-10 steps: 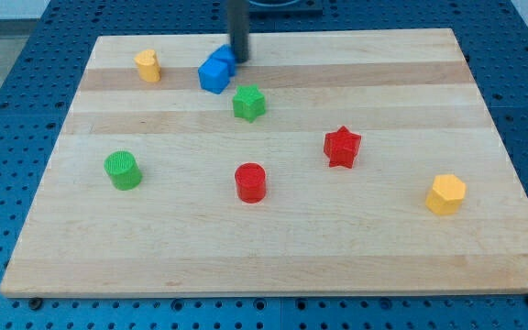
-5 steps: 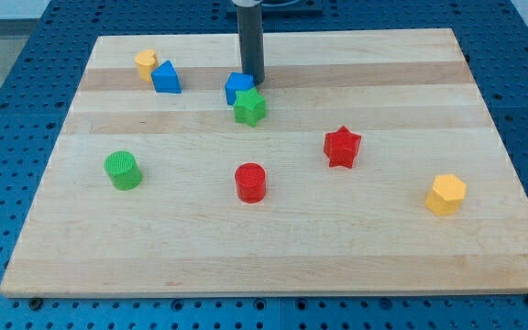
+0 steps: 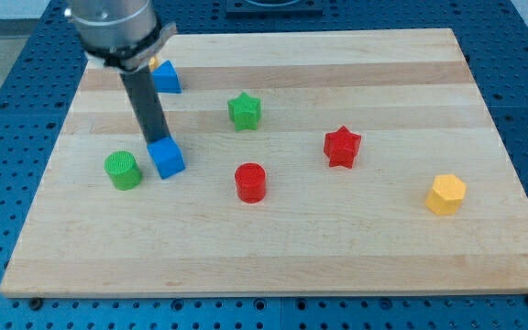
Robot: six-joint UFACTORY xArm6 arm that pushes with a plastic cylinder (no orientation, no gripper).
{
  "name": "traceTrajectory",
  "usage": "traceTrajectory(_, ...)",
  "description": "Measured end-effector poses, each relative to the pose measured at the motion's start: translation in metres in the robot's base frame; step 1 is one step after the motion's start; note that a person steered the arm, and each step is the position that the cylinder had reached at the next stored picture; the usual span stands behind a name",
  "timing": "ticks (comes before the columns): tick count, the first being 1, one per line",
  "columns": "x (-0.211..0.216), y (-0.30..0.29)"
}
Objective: Place the blue cube diagonally bottom left to the green circle
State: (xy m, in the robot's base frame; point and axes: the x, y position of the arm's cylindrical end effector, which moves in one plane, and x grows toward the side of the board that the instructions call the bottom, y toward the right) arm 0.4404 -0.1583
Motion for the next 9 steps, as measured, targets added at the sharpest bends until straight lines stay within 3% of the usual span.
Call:
traceTrajectory(2,0.031,0.039)
traceTrajectory(4,0.092,0.06)
traceTrajectory(5,0.118,0.119)
traceTrajectory(6,0.131,0.12)
traceTrajectory(8,0.118,-0.019)
traceTrajectory(9,0.118,-0.035)
